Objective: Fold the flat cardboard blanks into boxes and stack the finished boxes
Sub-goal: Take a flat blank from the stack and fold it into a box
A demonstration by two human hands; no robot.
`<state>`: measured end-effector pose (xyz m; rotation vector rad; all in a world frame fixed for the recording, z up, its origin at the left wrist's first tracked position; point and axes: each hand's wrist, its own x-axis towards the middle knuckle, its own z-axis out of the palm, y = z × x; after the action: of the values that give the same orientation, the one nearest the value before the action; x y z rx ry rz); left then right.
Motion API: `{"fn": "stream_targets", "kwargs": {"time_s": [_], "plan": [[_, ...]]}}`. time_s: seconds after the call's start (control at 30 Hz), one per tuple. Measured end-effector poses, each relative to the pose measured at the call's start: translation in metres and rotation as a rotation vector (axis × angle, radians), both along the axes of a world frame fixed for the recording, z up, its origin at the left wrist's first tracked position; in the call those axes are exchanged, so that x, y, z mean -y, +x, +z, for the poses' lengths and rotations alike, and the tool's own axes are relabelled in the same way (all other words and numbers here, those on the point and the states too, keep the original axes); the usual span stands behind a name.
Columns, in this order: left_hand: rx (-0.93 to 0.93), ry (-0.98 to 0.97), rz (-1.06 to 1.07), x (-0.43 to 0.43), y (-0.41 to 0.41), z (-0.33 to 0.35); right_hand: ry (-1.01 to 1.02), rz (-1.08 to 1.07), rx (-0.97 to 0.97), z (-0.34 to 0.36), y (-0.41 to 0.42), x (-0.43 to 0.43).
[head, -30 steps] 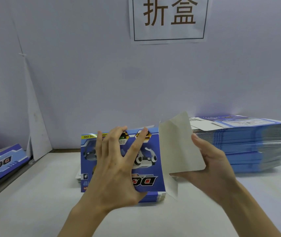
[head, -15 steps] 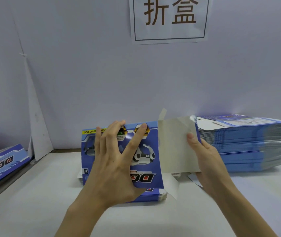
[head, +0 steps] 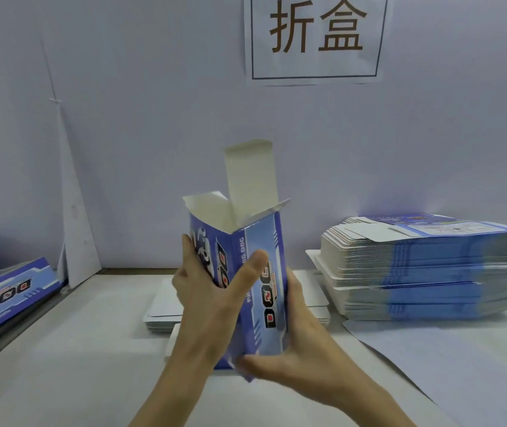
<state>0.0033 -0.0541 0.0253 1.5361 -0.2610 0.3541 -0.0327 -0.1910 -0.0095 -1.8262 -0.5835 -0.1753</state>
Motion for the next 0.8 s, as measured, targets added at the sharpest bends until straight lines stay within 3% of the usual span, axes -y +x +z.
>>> {"fn": "stream_targets", "kwargs": {"time_s": [0.1, 0.2, 0.3, 0.4, 0.53, 0.63, 0.8], "plan": [[0.116, -0.004, -0.091, -0.004, 0.001, 0.0, 0.124, -0.065, 0.139, 0.006, 0.003, 0.008], [0.152, 0.018, -0.244, -0.013, 0.006, -0.002, 0.286, -0.061, 0.04, 0.016, 0.005, 0.026], [0.1, 0.021, -0.313, -0.016, 0.012, -0.008, 0.264, -0.005, -0.065, 0.02, 0.005, 0.042], [0.125, -0.089, -0.199, -0.011, 0.017, -0.015, 0.301, -0.011, -0.097, 0.018, 0.007, 0.049], [0.204, -0.066, -0.061, -0.012, 0.016, -0.014, 0.346, -0.055, -0.114, 0.015, 0.011, 0.049], [0.087, -0.023, -0.302, -0.029, 0.023, -0.007, 0.341, -0.025, -0.122, 0.015, 0.012, 0.048], [-0.209, 0.302, -0.632, -0.06, 0.029, -0.005, 0.321, 0.015, -0.248, 0.014, 0.013, 0.039]]}}
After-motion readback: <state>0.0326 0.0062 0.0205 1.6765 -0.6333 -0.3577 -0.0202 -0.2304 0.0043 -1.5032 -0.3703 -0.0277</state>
